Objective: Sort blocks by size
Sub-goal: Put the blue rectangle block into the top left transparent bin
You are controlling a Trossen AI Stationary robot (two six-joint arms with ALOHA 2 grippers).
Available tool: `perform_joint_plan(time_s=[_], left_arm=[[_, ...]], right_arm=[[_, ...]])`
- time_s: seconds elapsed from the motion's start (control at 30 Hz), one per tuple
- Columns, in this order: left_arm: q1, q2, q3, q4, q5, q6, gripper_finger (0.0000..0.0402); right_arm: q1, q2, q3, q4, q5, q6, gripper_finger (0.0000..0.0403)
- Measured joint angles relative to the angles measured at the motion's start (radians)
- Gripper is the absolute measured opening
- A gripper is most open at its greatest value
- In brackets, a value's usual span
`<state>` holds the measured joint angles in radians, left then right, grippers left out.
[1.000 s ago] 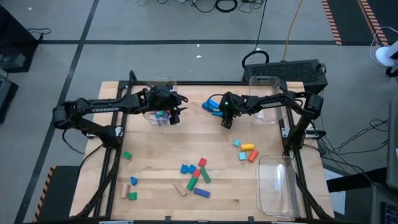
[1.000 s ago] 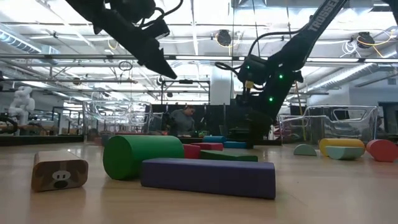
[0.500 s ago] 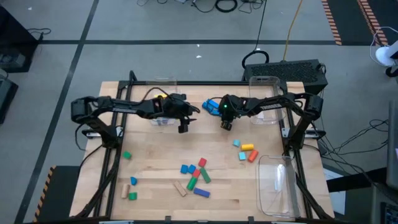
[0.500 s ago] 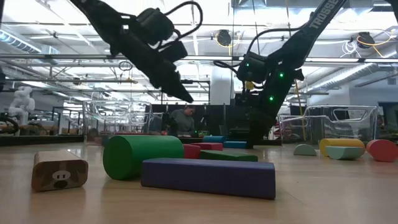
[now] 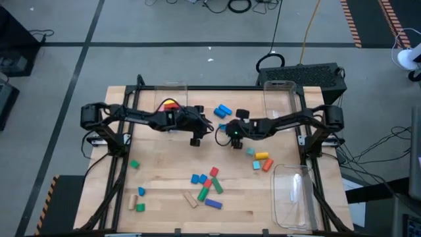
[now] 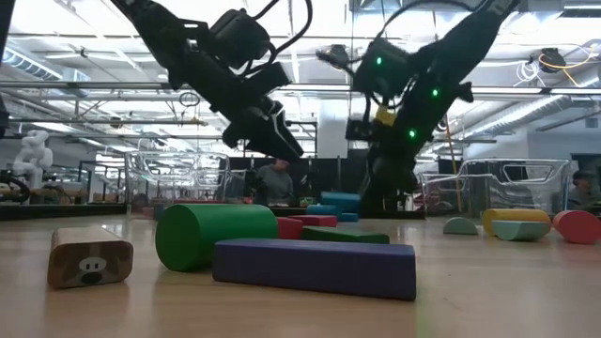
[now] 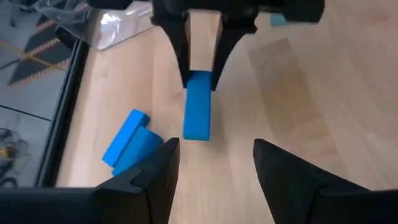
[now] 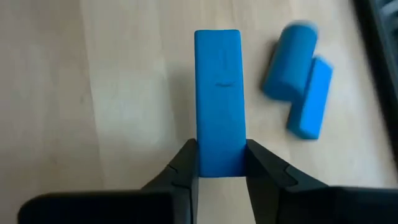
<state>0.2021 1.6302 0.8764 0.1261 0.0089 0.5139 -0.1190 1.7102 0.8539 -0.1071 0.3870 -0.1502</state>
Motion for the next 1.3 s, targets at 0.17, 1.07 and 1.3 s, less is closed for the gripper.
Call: perform_joint_plan(time_s=[0.17, 1.07, 1.3], left_arm=[[-0.021, 0.0, 0.0, 0.0, -0.045, 0.026, 0.0207], [-0.046, 0.0, 0.0, 0.048, -0.047, 0.02, 0.0207], [-0.046, 0.0, 0.0, 0.048, -0.048, 0.019, 0.019]], right_arm=[[0.057, -0.04, 0.001, 0.071, 0.018, -0.01, 0.0075], [0.125, -0.062, 0.003, 0.219, 0.089, -0.092, 0.0075], [0.129, -0.062, 0.003, 0.236, 0.092, -0.094, 0.0075]])
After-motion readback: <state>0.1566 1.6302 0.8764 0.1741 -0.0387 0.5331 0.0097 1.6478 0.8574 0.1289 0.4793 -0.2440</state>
